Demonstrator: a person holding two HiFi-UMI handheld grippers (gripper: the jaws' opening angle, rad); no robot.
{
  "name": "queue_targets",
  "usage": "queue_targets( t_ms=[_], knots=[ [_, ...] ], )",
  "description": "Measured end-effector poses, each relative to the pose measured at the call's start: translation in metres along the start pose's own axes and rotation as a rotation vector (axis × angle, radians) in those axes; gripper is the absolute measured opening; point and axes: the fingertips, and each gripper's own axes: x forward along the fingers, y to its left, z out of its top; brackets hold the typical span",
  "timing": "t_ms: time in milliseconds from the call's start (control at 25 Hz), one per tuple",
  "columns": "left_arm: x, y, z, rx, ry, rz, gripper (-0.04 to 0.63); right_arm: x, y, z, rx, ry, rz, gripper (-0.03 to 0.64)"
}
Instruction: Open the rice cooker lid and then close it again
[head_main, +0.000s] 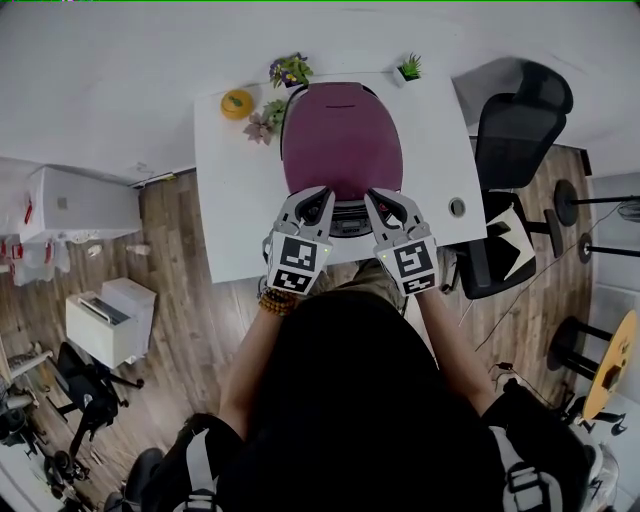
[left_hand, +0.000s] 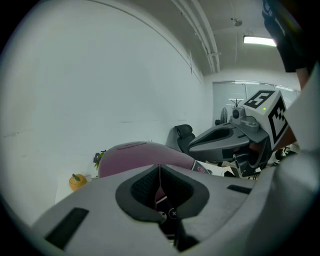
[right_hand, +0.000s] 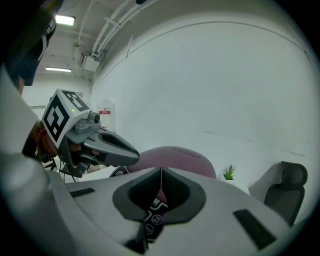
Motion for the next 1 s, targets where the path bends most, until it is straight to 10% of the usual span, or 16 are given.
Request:
queue_targets(
  t_ms=[1000],
  knots=[
    [0.015, -0.035, -0.033, 0.107, 0.281, -0.158, 0.025, 0.015, 0.022, -0.041, -0.022, 0.179, 0.091, 0.031]
  ],
)
